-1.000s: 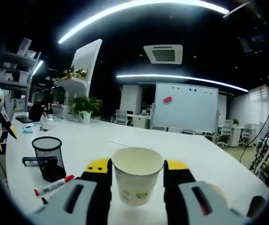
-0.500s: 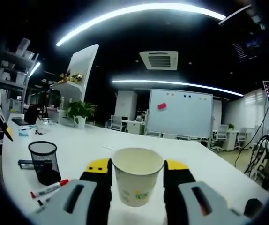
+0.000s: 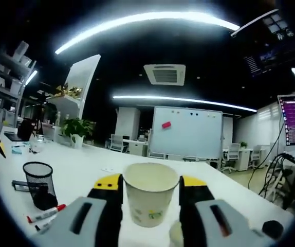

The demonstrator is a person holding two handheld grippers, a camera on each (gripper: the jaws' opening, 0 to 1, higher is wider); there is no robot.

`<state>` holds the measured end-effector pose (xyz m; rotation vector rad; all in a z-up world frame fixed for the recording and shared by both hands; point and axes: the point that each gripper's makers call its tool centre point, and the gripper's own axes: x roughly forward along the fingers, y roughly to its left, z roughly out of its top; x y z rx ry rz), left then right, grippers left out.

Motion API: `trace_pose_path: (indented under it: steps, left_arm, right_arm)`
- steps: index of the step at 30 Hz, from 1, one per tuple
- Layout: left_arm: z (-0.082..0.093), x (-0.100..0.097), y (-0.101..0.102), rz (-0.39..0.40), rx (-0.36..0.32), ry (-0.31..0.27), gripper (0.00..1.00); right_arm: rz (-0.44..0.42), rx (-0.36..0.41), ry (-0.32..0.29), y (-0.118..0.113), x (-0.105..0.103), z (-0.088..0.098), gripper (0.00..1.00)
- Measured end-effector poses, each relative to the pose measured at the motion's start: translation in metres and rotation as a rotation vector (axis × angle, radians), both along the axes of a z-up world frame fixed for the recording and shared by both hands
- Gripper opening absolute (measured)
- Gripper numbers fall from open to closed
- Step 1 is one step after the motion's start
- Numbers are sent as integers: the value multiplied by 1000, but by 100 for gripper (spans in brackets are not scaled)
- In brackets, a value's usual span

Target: Place the scattered laser pointers and whiteboard markers into the pen holder and stack the scattered paper cups together

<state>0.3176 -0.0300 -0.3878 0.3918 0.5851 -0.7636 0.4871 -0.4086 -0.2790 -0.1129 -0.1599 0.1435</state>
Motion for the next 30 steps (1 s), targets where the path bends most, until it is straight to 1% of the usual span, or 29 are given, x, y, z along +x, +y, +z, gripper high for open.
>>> trace_pose_path:
  steps: [4, 10, 19, 23, 27, 30]
  left_arm:
    - [0, 0, 0, 0, 0, -2, 60]
    - [1, 1, -2, -5, 0, -4, 60]
    - [0, 1, -3, -6, 4, -1, 60]
    - [2, 1, -4, -9, 1, -8, 60]
    - [3, 3, -3, -6, -2, -11, 60]
    - [2, 3, -3, -6, 0, -9, 60]
  right_arm:
    - [-22, 9, -21, -7, 0, 5, 44]
    - [-42, 11, -28, -12, 1, 7, 44]
    - [-84, 29, -44, -26, -1, 11, 44]
    - [-110, 32, -53, -31, -3, 14, 44]
    - [-151, 43, -60, -42, -7, 15, 44]
    - [-164, 58, -59, -47, -8, 14, 44]
